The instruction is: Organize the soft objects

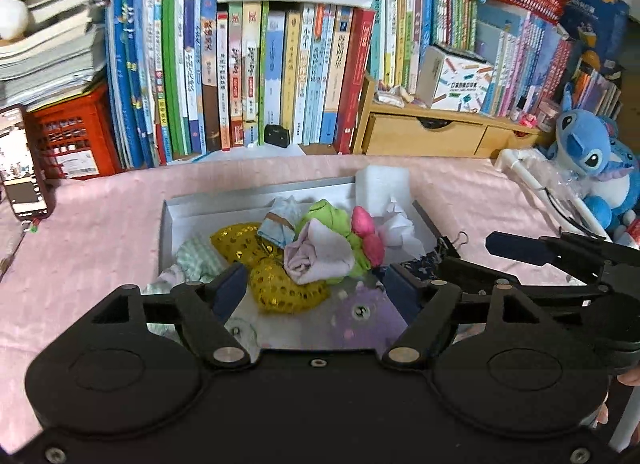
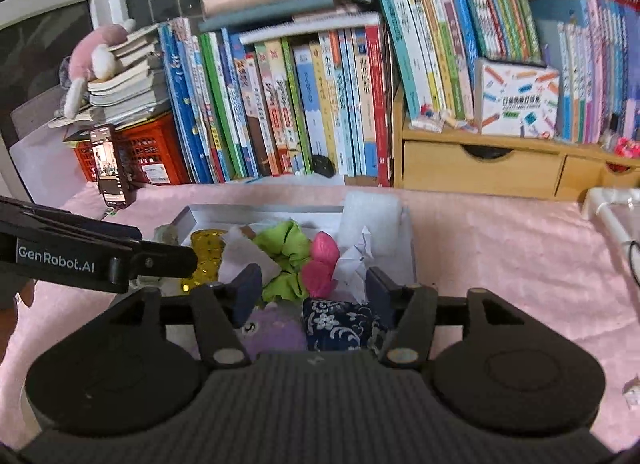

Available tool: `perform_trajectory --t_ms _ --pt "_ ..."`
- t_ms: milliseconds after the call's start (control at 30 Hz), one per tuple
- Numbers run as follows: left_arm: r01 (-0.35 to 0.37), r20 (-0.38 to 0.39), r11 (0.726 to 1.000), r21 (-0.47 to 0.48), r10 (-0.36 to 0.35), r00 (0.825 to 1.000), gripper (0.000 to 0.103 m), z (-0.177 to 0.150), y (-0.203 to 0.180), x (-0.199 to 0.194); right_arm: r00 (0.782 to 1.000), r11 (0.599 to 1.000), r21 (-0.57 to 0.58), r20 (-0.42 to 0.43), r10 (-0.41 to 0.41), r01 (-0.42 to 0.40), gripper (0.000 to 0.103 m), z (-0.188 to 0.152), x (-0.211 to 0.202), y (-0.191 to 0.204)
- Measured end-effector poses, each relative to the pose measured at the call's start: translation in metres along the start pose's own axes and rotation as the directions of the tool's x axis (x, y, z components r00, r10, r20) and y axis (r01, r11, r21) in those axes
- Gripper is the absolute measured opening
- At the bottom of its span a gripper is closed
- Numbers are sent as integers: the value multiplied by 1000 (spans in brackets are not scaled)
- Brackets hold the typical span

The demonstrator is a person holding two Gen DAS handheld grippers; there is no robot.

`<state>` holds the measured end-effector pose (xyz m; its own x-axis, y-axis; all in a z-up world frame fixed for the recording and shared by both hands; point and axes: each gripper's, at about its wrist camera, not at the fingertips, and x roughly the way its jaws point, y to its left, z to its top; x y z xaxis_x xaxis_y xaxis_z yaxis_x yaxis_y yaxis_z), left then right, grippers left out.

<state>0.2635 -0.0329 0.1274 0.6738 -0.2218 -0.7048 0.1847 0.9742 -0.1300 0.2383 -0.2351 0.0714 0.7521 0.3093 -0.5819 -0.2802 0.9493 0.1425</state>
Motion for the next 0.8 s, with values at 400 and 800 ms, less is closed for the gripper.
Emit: perform_trajectory --t_ms 400,800 --pt "-5 83 1000 20 3 997 80 -43 -1 -53 992 998 -62 129 -11 19 85 -30 -63 23" --pt "40 107 999 3 -40 993 82 -84 5 -83 976 999 -32 217 -7 14 88 -61 -101 29"
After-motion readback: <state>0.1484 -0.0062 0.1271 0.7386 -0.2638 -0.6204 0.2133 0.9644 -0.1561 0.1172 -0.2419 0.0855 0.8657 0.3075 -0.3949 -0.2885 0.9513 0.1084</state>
